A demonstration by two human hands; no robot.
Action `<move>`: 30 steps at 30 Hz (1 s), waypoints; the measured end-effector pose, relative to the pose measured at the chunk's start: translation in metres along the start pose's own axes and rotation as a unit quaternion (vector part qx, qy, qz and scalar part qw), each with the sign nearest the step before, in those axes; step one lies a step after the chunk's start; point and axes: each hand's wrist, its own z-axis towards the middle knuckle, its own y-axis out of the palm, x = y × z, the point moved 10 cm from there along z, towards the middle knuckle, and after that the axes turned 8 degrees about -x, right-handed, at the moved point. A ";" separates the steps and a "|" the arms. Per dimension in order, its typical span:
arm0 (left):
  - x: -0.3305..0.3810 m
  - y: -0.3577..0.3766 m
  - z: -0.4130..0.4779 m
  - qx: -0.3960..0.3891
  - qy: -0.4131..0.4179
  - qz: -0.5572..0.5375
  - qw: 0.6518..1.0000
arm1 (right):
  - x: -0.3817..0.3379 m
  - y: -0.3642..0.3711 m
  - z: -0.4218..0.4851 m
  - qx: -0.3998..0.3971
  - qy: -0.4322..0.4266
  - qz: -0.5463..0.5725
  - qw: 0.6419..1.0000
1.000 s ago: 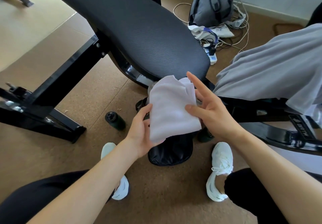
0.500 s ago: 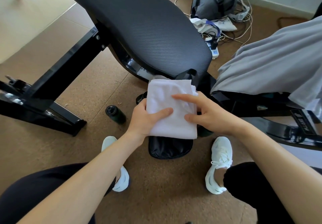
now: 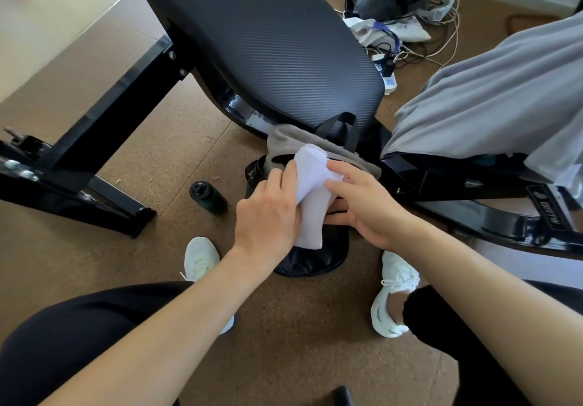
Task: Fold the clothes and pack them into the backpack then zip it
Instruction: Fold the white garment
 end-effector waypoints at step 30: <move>0.003 0.072 -0.009 -0.334 -0.012 -0.599 0.728 | -0.007 -0.021 0.008 -0.014 -0.050 -0.255 0.965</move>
